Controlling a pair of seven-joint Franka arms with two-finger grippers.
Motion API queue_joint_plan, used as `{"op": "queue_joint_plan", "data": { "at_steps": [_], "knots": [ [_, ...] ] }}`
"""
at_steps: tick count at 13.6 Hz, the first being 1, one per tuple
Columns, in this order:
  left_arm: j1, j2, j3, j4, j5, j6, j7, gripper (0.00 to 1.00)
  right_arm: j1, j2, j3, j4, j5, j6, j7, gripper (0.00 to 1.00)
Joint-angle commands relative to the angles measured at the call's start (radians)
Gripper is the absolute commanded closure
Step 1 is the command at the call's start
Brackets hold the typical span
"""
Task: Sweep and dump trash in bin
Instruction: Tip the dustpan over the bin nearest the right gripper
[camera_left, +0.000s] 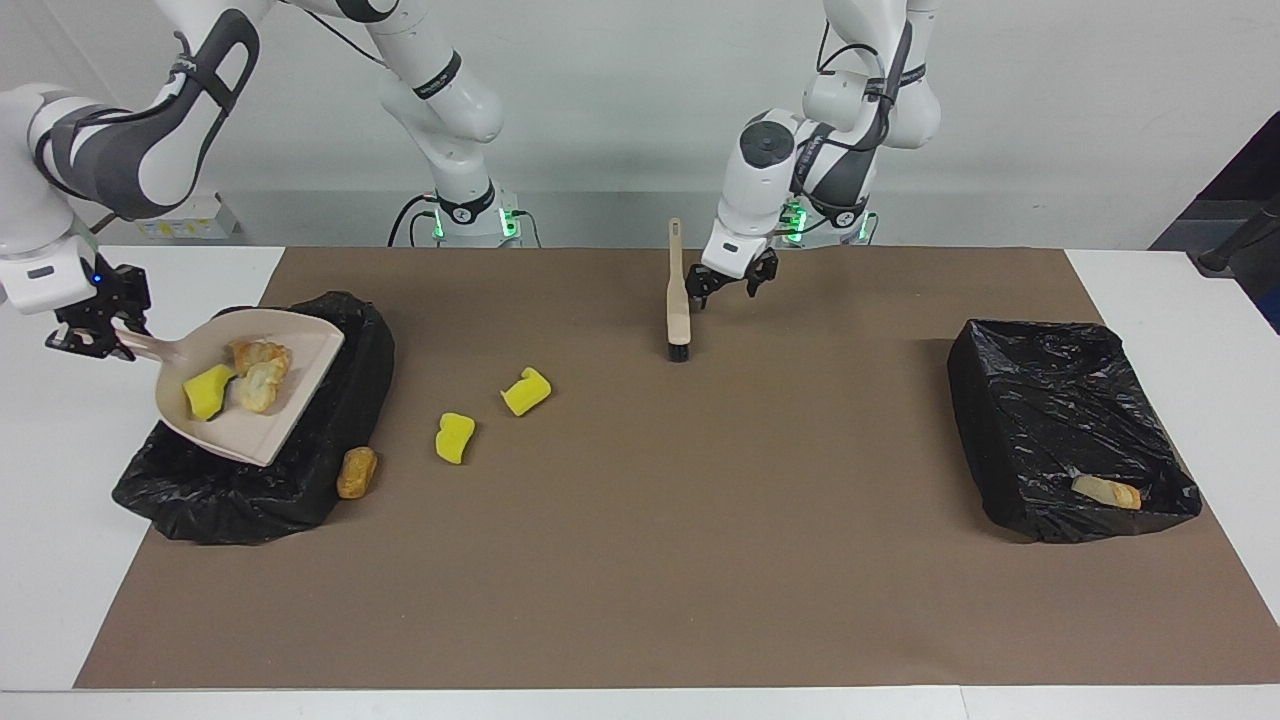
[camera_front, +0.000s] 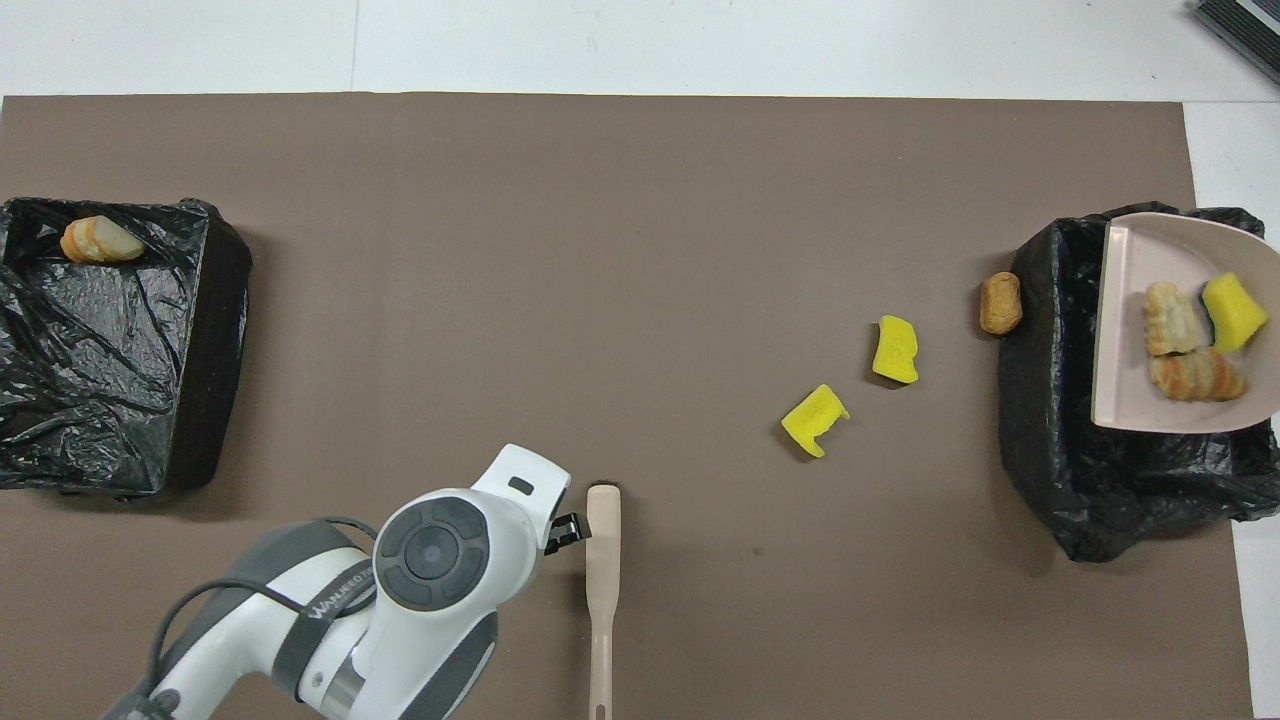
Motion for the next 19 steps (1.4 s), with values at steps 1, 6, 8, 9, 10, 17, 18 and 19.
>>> {"op": "queue_joint_plan", "data": {
  "at_steps": [1,6,8,9,10,17,18,19],
  "knots": [
    [0.106,-0.047,-0.005,0.067,0.026,-0.098,0.084,0.00,-0.025,-0.022,0.008,-0.017,-0.104,0.042,-0.031,1.00],
    [0.306,-0.102,-0.004,0.074,0.047,-0.185,0.405,0.00,-0.008,-0.028,0.019,-0.032,-0.363,0.086,-0.010,1.00],
    [0.376,-0.102,-0.005,0.074,0.108,-0.208,0.497,0.00,0.018,-0.033,0.022,-0.043,-0.456,0.083,0.005,1.00],
    [0.407,-0.102,-0.005,0.074,0.118,-0.208,0.551,0.00,0.021,-0.042,0.022,-0.057,-0.496,0.084,0.007,1.00],
    [0.451,-0.104,-0.004,0.075,0.118,-0.208,0.619,0.00,0.027,-0.047,0.022,-0.071,-0.547,0.084,0.019,1.00],
    [0.649,-0.099,-0.004,0.297,0.118,-0.361,0.957,0.00,0.093,-0.102,0.025,-0.095,-0.822,0.084,0.108,1.00],
    [0.663,-0.096,-0.004,0.337,0.119,-0.372,0.964,0.00,0.095,-0.117,0.025,-0.095,-0.837,0.084,0.108,1.00],
    [0.667,-0.090,-0.004,0.388,0.124,-0.407,0.964,0.00,0.099,-0.131,0.027,-0.095,-0.862,0.084,0.108,1.00]
  ]
}}
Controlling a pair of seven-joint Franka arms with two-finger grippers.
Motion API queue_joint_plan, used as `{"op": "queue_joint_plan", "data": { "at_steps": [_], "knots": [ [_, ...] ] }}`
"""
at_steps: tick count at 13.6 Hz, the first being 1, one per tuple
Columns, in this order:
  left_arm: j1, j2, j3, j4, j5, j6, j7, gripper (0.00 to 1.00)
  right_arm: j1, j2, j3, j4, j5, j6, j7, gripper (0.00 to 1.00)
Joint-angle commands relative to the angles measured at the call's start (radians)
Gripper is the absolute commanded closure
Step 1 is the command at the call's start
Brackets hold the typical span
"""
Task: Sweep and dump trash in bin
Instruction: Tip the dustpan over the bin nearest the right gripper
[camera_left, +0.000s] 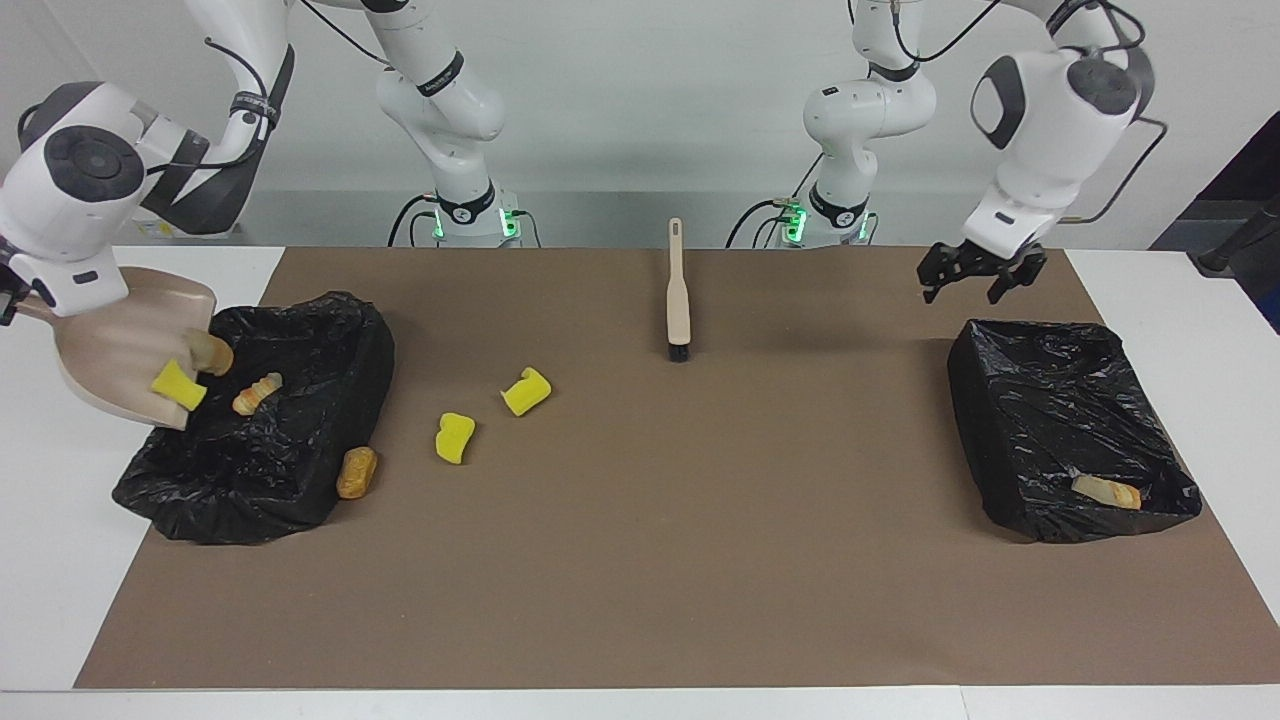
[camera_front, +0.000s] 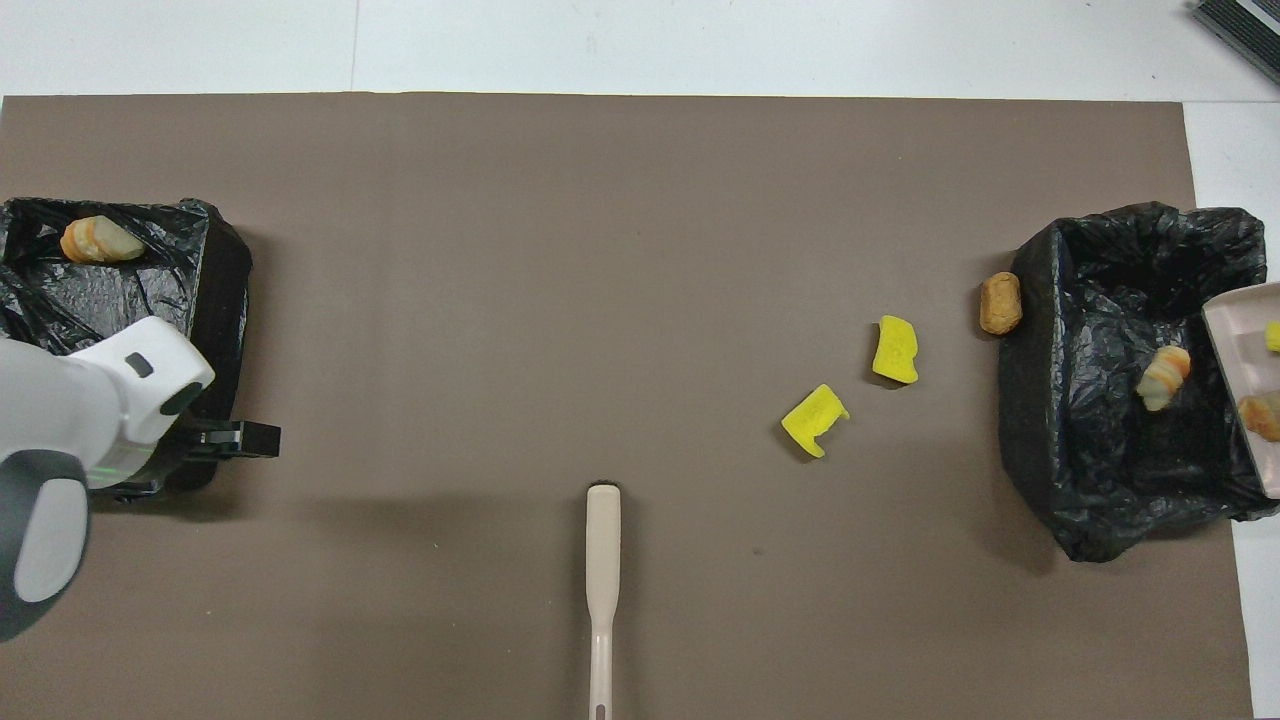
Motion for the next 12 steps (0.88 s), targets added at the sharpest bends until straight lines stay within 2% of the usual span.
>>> {"op": "queue_joint_plan", "data": {
  "at_steps": [1,2,3,7,9,12],
  "knots": [
    [0.023,0.034,-0.013,0.149,0.041,-0.132,0.021,0.00,0.012,-0.072,0.005,-0.040,-0.092,0.016,0.021,1.00],
    [0.016,0.057,-0.015,0.203,0.073,-0.195,0.020,0.00,0.015,-0.087,0.005,-0.040,-0.113,0.016,0.020,1.00],
    [0.010,0.074,-0.015,0.230,0.095,-0.206,0.018,0.00,0.016,-0.101,0.007,-0.040,-0.118,0.015,0.018,1.00],
    [-0.026,0.083,-0.024,0.222,0.087,-0.150,0.006,0.00,0.043,-0.118,0.011,-0.071,-0.092,0.015,0.021,1.00],
    [-0.053,0.085,-0.026,0.204,0.083,-0.145,-0.005,0.00,0.046,-0.121,0.013,-0.074,-0.020,0.007,0.021,1.00],
    [-0.109,0.100,-0.026,0.188,0.066,-0.067,-0.065,0.00,0.043,-0.121,0.013,-0.078,0.171,-0.002,0.009,1.00]
  ]
}}
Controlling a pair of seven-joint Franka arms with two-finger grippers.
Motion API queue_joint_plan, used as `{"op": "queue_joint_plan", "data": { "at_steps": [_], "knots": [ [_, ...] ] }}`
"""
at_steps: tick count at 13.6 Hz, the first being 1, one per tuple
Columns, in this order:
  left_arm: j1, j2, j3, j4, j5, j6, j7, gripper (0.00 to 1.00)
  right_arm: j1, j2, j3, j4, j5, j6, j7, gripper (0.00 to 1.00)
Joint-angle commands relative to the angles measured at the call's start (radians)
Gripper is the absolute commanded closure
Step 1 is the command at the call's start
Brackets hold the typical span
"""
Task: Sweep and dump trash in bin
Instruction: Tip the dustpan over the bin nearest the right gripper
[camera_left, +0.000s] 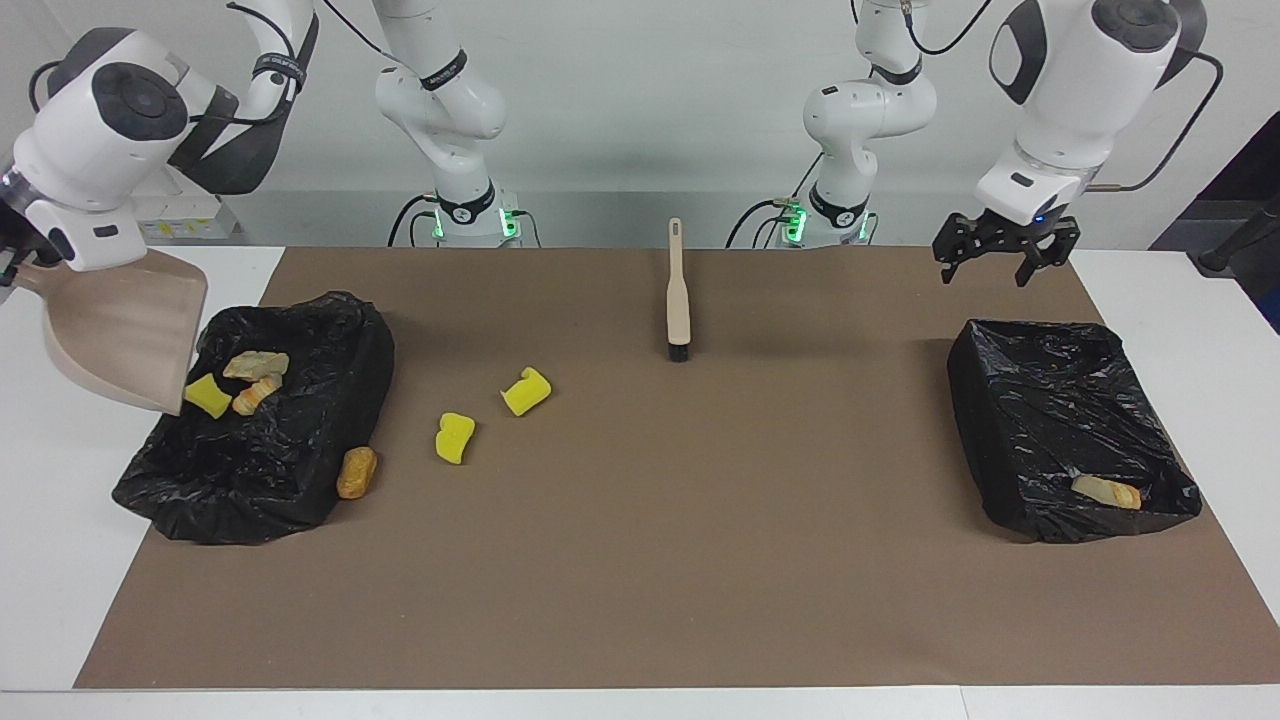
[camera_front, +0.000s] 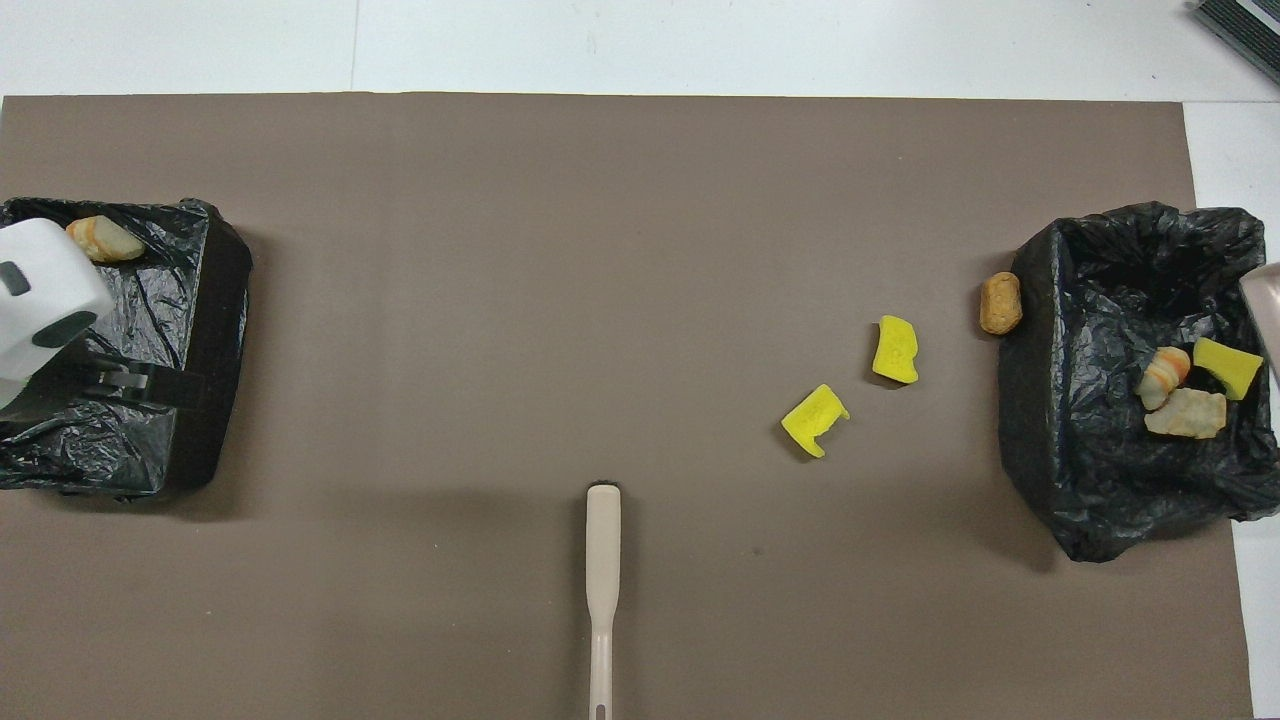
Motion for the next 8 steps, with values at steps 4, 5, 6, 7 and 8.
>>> {"op": "queue_joint_plan", "data": {
  "at_steps": [4,5,6,7,8],
  "knots": [
    [-0.061,0.122,0.007,0.197,0.061,-0.049,-0.067,0.00,-0.006,-0.029,0.007,-0.032,0.336,0.005,0.001,1.00],
    [-0.060,0.158,0.009,0.285,0.065,-0.109,-0.070,0.00,0.003,-0.026,0.008,-0.032,0.387,0.005,0.009,1.00],
    [-0.047,0.160,0.012,0.318,0.057,-0.123,-0.069,0.00,0.021,-0.026,0.008,-0.032,0.424,0.004,0.020,1.00],
    [-0.050,0.149,0.021,0.318,0.055,-0.118,-0.069,0.00,0.030,-0.027,0.008,-0.040,0.462,0.002,0.033,1.00],
    [-0.043,0.141,0.025,0.315,0.054,-0.128,-0.064,0.00,0.055,-0.024,0.008,-0.052,0.484,0.001,0.076,1.00]
  ]
}}
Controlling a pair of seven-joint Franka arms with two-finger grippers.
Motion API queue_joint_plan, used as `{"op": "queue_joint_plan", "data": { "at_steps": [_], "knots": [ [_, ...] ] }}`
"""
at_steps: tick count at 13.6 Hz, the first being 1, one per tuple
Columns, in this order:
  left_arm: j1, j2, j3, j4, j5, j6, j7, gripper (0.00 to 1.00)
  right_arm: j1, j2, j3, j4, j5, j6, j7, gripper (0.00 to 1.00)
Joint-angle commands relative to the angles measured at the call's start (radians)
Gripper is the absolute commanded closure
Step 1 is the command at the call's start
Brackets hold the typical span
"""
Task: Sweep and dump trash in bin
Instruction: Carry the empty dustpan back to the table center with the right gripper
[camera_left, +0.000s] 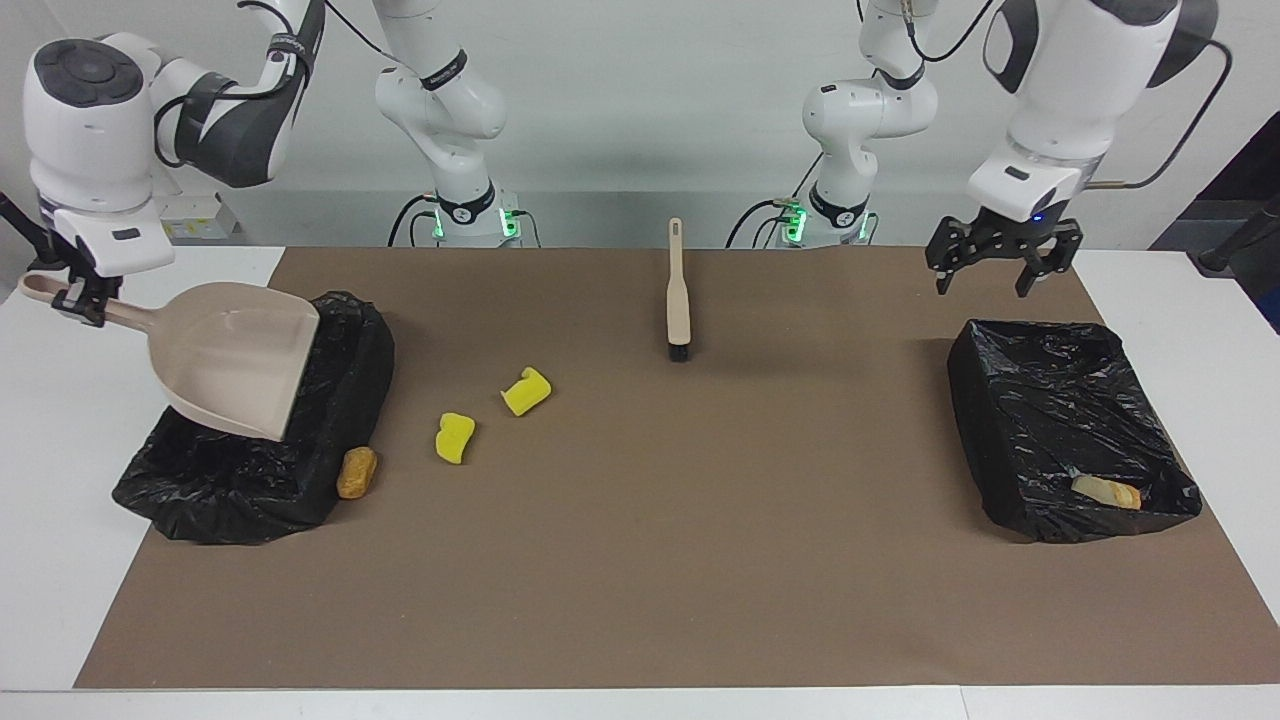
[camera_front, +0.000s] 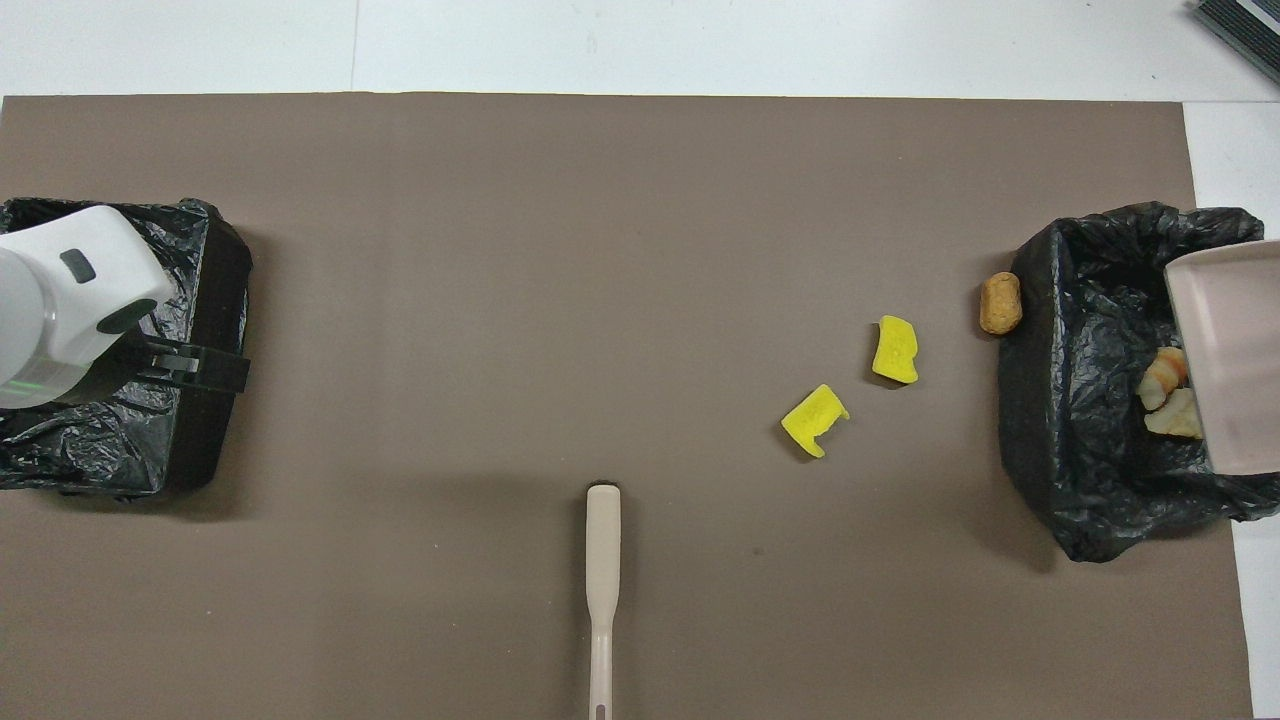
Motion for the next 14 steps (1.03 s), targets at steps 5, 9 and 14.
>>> {"op": "queue_joint_plan", "data": {
  "at_steps": [5,9,14],
  "knots": [
    [0.036,-0.040,0.016,-0.087,-0.015,0.024,-0.006,0.00,0.129,-0.003,0.006,-0.101,0.188,-0.046,0.399,1.00],
    [-0.006,-0.044,0.008,-0.123,-0.022,0.041,-0.014,0.00,0.250,0.010,0.006,-0.161,0.294,-0.032,0.787,1.00],
    [0.003,-0.044,0.009,-0.122,-0.022,0.038,-0.003,0.00,0.417,0.055,0.006,-0.151,0.403,-0.025,1.348,1.00]
  ]
}}
